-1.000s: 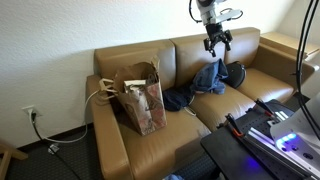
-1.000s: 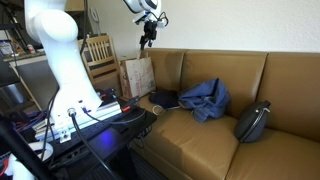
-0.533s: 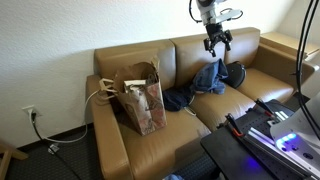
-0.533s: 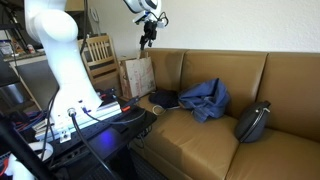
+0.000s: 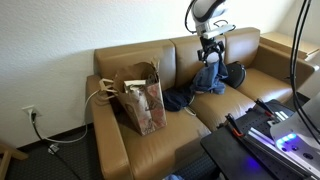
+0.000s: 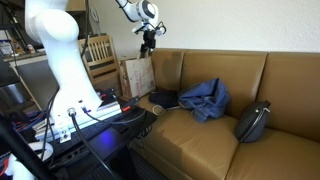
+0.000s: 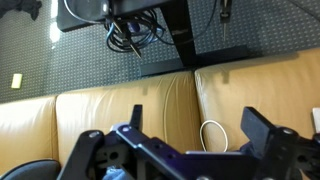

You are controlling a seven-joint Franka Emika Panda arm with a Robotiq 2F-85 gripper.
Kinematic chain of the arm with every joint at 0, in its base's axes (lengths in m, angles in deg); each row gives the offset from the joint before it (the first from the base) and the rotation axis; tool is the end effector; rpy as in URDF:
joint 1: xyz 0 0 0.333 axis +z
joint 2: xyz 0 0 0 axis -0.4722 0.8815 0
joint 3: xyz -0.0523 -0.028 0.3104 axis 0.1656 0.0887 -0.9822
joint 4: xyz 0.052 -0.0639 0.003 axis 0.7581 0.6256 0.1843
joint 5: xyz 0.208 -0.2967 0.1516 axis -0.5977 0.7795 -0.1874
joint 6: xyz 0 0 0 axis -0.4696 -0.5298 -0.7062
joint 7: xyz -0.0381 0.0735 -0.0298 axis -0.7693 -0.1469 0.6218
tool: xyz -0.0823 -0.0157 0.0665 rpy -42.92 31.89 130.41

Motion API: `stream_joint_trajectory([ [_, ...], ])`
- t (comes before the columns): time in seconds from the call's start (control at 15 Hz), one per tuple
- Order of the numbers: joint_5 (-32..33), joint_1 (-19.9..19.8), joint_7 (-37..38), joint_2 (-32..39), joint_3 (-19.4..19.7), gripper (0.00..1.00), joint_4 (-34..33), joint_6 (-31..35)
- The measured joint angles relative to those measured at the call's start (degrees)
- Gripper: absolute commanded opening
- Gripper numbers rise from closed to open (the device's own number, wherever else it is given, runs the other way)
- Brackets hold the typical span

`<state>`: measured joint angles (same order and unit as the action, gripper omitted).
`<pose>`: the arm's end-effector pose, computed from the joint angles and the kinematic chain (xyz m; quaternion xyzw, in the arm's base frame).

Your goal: Put the grey clothing on the denim trousers

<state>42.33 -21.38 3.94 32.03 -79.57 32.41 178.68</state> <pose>0.5353 0.0597 0.2490 0.9546 -0.0805 -0.2606 0.1200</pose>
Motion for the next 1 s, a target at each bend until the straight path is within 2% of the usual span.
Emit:
stream_joint_trajectory([
  [0.2,2.4,3.0,9.6,3.1,0.2,1.00,2.2,11.6],
  [0.33,2.2,4.1,14.6,5.0,0.7,1.00,2.0,14.8],
  [0.53,-0.8,3.2,14.4,4.5,0.8,1.00,1.8,14.3],
  [0.8,-1.1,3.1,14.7,4.8,0.9,1.00,1.4,14.4],
  [1.0,-6.7,3.1,15.0,10.4,0.5,1.00,0.1,21.9],
])
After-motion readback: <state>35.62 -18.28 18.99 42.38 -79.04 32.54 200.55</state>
